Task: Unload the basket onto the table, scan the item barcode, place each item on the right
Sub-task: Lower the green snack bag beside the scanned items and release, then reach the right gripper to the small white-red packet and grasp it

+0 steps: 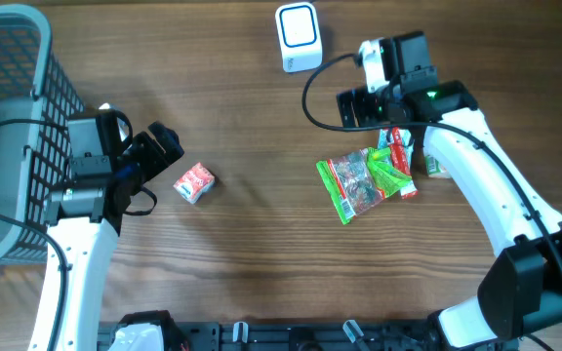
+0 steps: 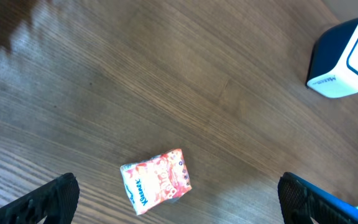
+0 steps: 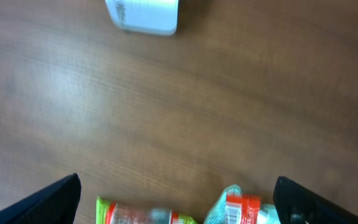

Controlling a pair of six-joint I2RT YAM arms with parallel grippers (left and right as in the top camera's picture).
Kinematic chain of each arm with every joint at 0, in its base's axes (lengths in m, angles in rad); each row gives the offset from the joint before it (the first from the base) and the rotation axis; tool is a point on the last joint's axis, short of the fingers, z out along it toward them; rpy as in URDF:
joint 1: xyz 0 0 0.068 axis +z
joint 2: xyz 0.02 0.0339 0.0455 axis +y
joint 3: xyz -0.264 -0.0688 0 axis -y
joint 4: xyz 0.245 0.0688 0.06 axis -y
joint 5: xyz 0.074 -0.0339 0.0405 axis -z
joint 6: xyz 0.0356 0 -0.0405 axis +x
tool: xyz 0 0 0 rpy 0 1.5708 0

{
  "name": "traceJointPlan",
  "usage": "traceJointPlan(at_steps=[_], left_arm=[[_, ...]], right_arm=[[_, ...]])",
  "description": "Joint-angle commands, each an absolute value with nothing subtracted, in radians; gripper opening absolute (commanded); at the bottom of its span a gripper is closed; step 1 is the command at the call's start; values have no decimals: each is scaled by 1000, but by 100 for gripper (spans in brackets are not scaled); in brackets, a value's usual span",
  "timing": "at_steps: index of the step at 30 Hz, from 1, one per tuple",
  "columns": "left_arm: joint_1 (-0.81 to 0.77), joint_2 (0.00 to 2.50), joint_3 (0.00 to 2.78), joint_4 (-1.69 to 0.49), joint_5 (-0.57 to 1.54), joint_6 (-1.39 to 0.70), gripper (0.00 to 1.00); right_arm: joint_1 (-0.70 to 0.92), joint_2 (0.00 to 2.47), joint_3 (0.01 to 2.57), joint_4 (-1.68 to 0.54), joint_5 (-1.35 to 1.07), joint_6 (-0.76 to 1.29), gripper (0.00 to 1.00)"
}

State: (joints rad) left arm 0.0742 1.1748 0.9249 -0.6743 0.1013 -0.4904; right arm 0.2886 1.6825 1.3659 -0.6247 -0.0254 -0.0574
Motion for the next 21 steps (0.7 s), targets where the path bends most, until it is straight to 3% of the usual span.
traceJointPlan(at_steps=[1,4,9,10,11,13,14,15,17,19,21], left_arm=[[79,1178,931,-671,95,-475,100],[79,1178,931,-671,95,-475,100],[79,1178,931,-671,95,-475,100],[79,1178,931,-671,95,-475,100],[79,1178,931,-671,95,-475,100],[79,1178,931,-671,95,-475,100],[79,1178,931,-671,95,-475,100],[79,1178,931,-671,95,-475,100],[79,1178,931,-671,95,-475,100],[79,1178,931,-671,95,-475,100],[79,1178,931,-671,95,-475,100]], right_arm=[[283,1672,1383,-564,-8,-77,100],[283,1672,1383,-522,-129,-29,100],[284,1678,1382,-533,-541,344,99],[292,1681,1381,-552,-606,340,88],[313,1685,1379,-585,-615,340,60],[389,1688,1356,-612,-605,340,27],[443,1692,1337,-601,-574,342,24],[488,1696,1326,-595,-526,344,23],[588,1716,1319,-583,-423,345,47],[706,1753,1319,-541,-305,373,61],[810,1813,1319,-501,-123,542,62]])
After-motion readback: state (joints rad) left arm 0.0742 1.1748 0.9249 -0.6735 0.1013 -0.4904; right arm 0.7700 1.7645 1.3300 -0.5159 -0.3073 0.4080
